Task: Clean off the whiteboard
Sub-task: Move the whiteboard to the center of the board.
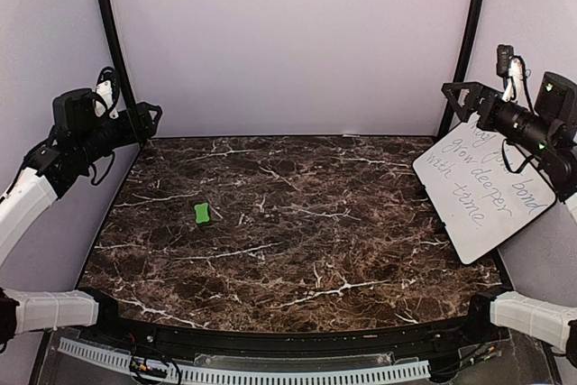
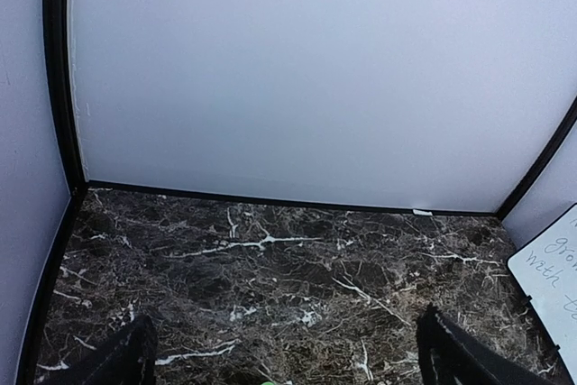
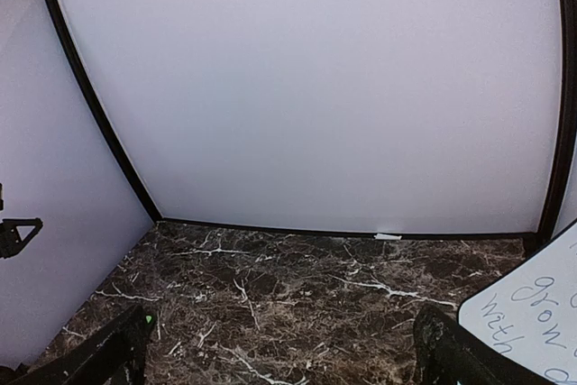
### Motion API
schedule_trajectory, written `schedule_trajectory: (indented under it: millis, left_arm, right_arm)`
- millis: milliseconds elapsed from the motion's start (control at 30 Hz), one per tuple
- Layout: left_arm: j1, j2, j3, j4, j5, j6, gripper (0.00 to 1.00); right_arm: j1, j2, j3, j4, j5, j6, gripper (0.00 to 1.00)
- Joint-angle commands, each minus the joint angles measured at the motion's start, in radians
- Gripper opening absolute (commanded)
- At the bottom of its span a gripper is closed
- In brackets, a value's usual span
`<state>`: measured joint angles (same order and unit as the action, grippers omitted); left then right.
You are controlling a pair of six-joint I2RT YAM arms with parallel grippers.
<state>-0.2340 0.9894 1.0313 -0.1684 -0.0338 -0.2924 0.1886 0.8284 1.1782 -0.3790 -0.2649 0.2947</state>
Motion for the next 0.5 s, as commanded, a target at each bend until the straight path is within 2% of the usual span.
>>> schedule_trajectory:
  millis: [0, 200, 467]
  left_arm:
    - [-0.007, 0.002, 0.035, -0.01, 0.02, 0.002, 0.99]
    - [-0.007, 0.011, 0.012, 0.013, 0.062, -0.02, 0.99]
    - [-0.007, 0.042, -0.068, 0.066, 0.113, -0.046, 0.99]
  right_arm:
    - [0.011, -0.003, 0.023, 0.042, 0.008, -0.006, 0.99]
    - [0.011, 0.004, -0.003, 0.034, 0.105, -0.021, 0.99]
    - [0.011, 0.083, -0.065, -0.021, 0.312, 0.135, 0.99]
